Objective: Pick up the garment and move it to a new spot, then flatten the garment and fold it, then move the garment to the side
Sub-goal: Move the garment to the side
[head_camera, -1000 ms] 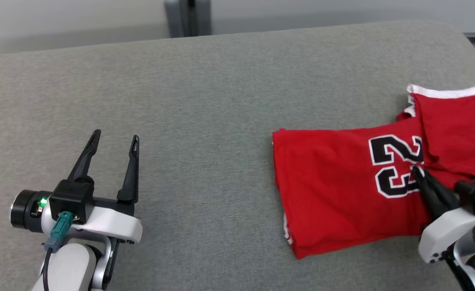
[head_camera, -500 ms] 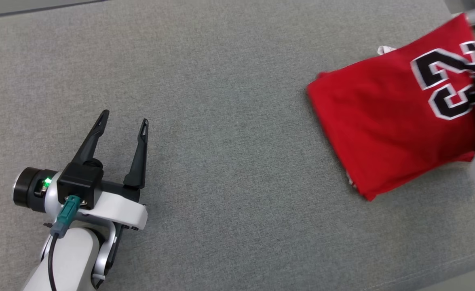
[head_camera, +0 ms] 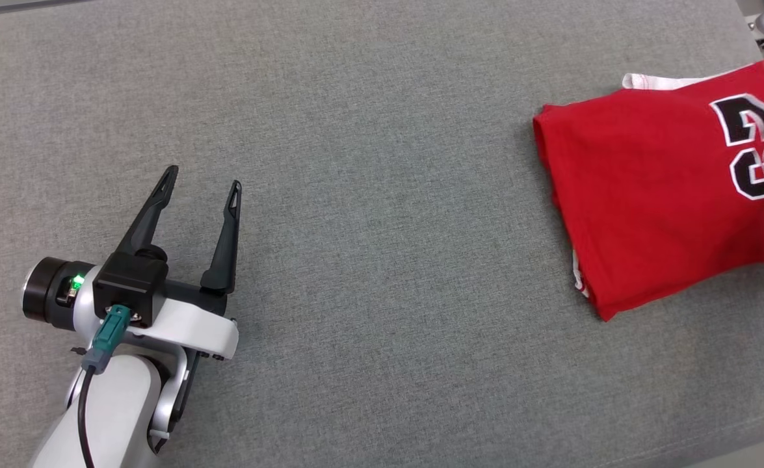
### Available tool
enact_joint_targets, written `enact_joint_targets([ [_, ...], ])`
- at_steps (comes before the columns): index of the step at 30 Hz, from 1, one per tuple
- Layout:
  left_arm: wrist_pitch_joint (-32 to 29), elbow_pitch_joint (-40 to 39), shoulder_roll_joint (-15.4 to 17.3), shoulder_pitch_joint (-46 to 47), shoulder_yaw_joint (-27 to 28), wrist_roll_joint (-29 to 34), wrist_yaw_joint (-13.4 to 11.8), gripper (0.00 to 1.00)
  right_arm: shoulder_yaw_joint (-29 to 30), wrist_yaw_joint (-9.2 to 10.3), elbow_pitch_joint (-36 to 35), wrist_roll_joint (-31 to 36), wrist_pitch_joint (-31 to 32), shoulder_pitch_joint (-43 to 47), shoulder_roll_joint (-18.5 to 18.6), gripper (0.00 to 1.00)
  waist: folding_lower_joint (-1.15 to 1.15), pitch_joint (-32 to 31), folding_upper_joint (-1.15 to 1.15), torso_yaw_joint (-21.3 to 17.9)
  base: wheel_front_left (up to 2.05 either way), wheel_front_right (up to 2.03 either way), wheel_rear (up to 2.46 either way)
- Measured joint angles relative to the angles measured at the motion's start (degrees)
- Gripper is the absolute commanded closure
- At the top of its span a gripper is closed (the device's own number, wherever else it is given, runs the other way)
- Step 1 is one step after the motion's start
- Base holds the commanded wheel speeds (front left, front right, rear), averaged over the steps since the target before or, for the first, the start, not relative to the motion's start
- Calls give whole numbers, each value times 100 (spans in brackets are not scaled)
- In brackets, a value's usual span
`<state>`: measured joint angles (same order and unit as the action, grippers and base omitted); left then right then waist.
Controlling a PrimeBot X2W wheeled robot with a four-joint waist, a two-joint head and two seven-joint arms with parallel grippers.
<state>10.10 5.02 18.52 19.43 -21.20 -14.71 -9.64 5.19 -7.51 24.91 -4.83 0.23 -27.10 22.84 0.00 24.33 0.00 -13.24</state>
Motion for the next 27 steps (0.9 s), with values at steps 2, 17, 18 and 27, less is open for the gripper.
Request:
enact_joint_targets([
  [2,11,5,5,15,5,-2,-1,0,98,0,83,47,-65,-12,-125,0,0,-11,0,19,0,0,0],
  [17,170,-29,-86,-281,249,-260,-310,0,283,1,-1874,-193,-823,928,-1496,0,0,-561,0,389,0,0,0],
  [18,176,-49,-98,-295,256,-283,-334,0,268,1,-2064,-194,-829,1014,-1592,0,0,-604,0,450,0,0,0],
  [27,204,-227,-201,-712,388,-521,-514,0,-374,1,-2871,-335,-628,1696,-1960,0,0,-1149,0,988,0,0,0],
])
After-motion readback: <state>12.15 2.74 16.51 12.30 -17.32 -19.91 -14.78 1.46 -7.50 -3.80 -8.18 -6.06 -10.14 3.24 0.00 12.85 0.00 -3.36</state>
